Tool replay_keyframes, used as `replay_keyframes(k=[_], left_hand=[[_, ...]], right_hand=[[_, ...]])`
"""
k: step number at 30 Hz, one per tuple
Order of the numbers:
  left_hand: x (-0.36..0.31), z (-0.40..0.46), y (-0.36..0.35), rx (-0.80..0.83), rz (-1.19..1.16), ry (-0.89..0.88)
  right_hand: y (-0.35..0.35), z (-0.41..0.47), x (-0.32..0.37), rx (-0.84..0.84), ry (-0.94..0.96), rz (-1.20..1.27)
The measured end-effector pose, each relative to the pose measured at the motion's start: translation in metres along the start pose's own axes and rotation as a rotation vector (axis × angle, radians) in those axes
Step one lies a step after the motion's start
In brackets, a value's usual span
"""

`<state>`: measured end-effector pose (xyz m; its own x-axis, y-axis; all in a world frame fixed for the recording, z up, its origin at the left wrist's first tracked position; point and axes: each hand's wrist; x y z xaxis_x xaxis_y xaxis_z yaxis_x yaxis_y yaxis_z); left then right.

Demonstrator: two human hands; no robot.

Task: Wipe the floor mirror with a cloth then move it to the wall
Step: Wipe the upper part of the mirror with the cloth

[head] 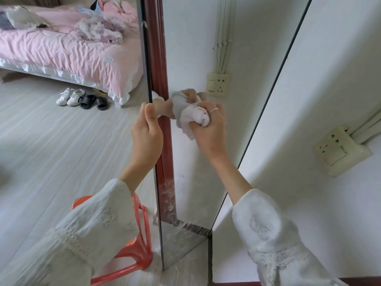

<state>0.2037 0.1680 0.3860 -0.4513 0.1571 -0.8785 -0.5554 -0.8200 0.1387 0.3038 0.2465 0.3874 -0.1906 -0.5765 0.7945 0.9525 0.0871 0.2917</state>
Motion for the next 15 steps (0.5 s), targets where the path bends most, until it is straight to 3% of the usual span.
replay_keyframes(k=[6,9,13,15], left_hand=[[-0.001,0.002,0.006,0.061,-0.056,0.039],[-0.001,0.003,0.006,0.068,-0.046,0.042],[0.000,0.002,0.008,0.097,-0.057,0.039],[-0.001,0.001,0.010,0.120,-0.077,0.041]], right_hand=[[-0.024,-0.045,-0.043,-0.053,0.102,-0.150],[-0.031,-0.080,-0.070,0.048,-0.013,-0.205],[-0.012,-0.097,-0.098,0.347,-0.158,-0.398],[0.003,-0.090,-0.097,0.352,-0.193,-0.453]])
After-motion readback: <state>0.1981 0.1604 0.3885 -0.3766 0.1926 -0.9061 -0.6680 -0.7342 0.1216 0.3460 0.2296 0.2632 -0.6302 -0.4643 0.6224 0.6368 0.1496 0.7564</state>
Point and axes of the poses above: each hand's wrist, its own z-axis towards the middle knuckle, its own y-axis out of the back of the hand, x = y × z, and after that the axes turned 3 degrees about z, right-handed
